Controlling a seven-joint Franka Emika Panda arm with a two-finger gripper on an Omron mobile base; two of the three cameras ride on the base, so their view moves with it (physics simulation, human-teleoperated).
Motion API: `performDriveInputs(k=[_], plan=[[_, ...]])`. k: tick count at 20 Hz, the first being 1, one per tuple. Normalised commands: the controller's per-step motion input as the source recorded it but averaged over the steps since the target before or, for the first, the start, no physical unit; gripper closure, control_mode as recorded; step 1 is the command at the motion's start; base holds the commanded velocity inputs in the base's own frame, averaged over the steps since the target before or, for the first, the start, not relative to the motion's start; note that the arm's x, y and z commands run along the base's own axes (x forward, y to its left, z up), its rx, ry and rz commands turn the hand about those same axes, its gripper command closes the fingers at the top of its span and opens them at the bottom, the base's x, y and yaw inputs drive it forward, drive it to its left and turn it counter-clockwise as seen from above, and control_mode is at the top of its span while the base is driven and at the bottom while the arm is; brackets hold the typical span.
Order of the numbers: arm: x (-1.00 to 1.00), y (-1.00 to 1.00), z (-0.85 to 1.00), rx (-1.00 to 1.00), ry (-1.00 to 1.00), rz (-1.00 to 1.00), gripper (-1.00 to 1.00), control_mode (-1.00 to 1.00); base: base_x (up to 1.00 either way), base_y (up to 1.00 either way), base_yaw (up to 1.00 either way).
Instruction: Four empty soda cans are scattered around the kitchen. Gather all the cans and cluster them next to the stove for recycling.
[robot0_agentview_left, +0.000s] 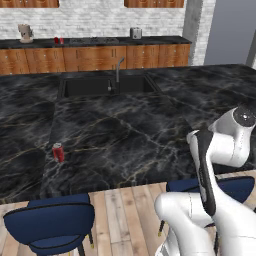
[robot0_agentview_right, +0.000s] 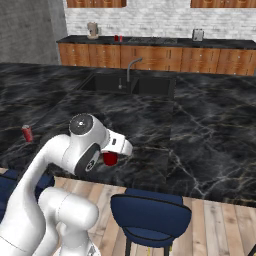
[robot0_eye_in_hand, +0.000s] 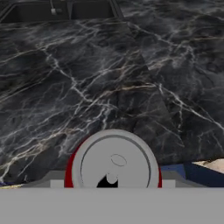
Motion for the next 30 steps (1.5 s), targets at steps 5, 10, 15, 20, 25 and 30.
performDriveInputs(k=[5,10,15,20,25,30], plan=[[-0.92,0.36,0.4,0.0,-0.05,0.0,1.0,-1.0,0.0,0.0,0.0],[-0.95,0.26,0.31,0.0,-0.07,0.0,1.0,-1.0,0.0,0.0,0.0],[-0.77,0.28,0.27,0.0,-0.01,0.0,1.0,-1.0,0.0,0.0,0.0],[-0.34,0.12,0.01,0.0,-0.02,0.0,1.0,1.0,-0.27,-0.01,0.0],[0.0,0.0,0.0,0.0,0.0,0.0,1.0,1.0,-0.96,-0.29,0.02],[0.0,0.0,0.0,0.0,0.0,0.0,1.0,1.0,-0.84,-0.69,0.05]])
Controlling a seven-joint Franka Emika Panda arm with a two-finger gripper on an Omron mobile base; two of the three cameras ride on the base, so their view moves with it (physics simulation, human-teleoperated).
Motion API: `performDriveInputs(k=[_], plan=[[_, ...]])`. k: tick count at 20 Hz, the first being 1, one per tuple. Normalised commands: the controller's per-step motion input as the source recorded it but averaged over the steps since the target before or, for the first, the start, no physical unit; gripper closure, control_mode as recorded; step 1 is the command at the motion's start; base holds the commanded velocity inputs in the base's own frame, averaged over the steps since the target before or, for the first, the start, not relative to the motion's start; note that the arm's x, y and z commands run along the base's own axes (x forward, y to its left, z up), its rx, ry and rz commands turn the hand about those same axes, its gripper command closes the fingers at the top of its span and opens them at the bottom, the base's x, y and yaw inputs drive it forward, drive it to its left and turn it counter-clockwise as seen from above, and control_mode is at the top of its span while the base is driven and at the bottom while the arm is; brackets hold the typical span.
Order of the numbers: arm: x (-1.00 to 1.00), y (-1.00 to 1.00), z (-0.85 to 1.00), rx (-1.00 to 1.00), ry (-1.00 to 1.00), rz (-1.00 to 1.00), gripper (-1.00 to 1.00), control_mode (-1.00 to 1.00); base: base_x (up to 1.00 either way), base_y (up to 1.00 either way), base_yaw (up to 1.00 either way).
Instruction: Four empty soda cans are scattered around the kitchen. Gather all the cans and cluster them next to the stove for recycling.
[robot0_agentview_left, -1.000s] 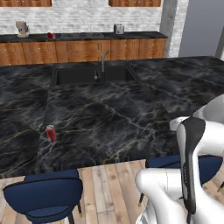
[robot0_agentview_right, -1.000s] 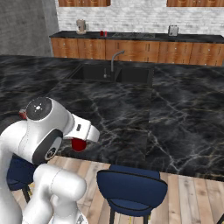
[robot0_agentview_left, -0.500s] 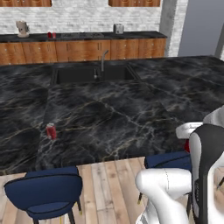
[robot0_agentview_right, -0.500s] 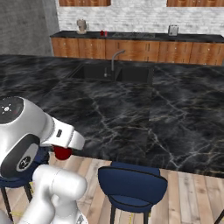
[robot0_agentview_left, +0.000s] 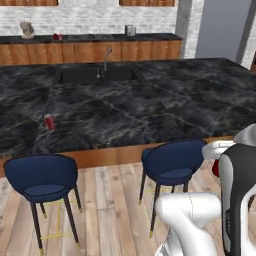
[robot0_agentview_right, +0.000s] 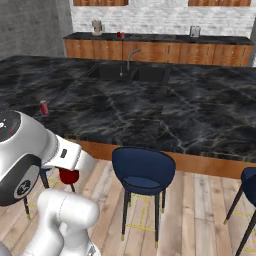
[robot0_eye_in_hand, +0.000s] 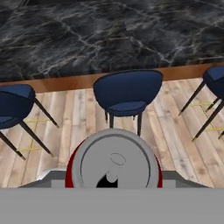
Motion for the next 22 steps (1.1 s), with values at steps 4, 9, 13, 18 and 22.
performDriveInputs(k=[4,9,13,18,22], plan=[[0.0,0.0,0.0,0.0,0.0,0.0,1.0,1.0,-0.74,-0.94,0.08],[0.0,0.0,0.0,0.0,0.0,0.0,1.0,1.0,-0.67,-1.0,0.08],[0.0,0.0,0.0,0.0,0.0,0.0,1.0,1.0,-0.57,-1.0,0.09],[0.0,0.0,0.0,0.0,0.0,0.0,1.0,1.0,-0.24,-0.85,0.11],[0.0,0.0,0.0,0.0,0.0,0.0,1.0,1.0,0.29,-0.77,0.15]])
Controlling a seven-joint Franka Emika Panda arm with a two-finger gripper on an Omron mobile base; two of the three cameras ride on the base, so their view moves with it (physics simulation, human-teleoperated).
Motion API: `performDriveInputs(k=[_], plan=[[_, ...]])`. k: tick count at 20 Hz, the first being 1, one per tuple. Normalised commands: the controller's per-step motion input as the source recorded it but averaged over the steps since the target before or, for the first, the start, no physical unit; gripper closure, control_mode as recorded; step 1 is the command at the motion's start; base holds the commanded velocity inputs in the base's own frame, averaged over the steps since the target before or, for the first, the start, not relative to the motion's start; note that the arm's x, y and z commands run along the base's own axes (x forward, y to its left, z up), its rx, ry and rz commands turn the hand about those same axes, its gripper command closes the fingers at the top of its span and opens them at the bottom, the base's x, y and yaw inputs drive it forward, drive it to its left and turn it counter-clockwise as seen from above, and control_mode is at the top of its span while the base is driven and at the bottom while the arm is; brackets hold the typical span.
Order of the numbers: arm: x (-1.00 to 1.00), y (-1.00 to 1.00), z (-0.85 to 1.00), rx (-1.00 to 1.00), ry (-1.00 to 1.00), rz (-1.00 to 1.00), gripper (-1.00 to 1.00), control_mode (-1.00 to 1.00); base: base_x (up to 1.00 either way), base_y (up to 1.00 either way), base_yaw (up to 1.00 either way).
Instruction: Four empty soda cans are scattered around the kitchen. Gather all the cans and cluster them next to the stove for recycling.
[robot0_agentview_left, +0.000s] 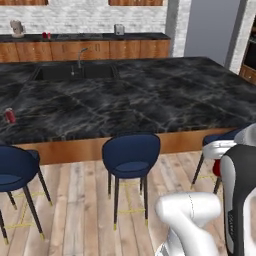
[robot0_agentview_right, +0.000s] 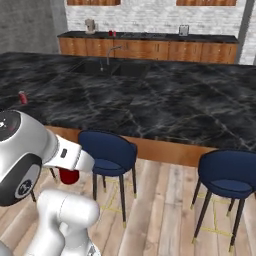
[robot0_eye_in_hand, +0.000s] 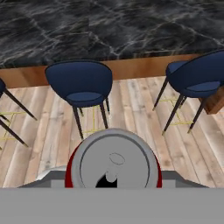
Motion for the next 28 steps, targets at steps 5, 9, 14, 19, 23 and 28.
performDriveInputs(k=[5,9,14,19,23,28], plan=[[0.0,0.0,0.0,0.0,0.0,0.0,1.0,1.0,0.29,-0.71,0.14],[0.0,0.0,0.0,0.0,0.0,0.0,1.0,1.0,0.46,-0.77,0.13],[0.0,0.0,0.0,0.0,0.0,0.0,1.0,1.0,0.41,-0.74,0.12],[0.0,0.0,0.0,0.0,0.0,0.0,1.0,1.0,0.0,-0.74,0.1],[0.0,0.0,0.0,0.0,0.0,0.0,1.0,1.0,-0.16,-0.86,0.1],[0.0,0.0,0.0,0.0,0.0,0.0,1.0,1.0,-0.32,-0.9,0.1]])
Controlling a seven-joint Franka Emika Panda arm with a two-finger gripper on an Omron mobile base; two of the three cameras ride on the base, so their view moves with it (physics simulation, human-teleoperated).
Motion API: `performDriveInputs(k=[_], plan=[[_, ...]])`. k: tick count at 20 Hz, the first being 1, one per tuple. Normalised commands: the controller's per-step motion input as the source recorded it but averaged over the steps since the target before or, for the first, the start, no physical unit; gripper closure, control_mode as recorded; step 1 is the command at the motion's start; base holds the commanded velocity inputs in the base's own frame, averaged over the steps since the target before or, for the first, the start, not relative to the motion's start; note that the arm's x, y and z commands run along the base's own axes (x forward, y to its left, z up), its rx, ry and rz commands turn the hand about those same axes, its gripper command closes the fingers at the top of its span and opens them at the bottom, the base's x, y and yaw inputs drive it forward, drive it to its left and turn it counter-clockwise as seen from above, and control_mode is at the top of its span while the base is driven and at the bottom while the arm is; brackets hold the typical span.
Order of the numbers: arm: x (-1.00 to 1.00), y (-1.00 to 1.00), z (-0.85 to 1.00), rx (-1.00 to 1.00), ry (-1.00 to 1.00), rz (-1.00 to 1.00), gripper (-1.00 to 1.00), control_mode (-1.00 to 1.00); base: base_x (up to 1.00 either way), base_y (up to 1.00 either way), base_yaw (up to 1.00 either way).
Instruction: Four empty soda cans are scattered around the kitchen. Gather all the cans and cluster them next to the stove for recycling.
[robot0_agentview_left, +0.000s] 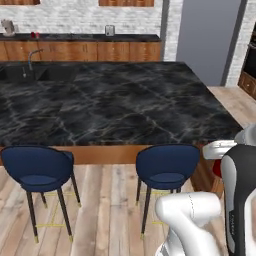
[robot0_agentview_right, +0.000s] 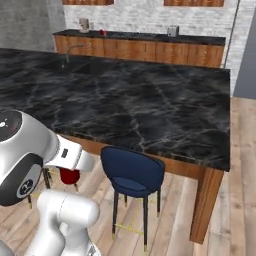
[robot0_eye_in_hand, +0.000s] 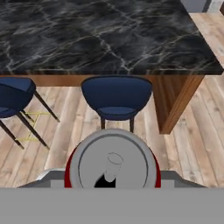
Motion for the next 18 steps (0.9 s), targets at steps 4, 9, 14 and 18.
performDriveInputs(k=[4,9,14,18], plan=[[0.0,0.0,0.0,0.0,0.0,0.0,1.0,1.0,-0.3,-0.95,0.1],[0.0,0.0,0.0,0.0,0.0,0.0,1.0,1.0,-0.29,-0.95,0.1],[0.0,0.0,0.0,0.0,0.0,0.0,1.0,1.0,-0.29,-0.96,0.1],[0.0,0.0,0.0,0.0,0.0,0.0,1.0,1.0,-0.23,-1.0,0.1]])
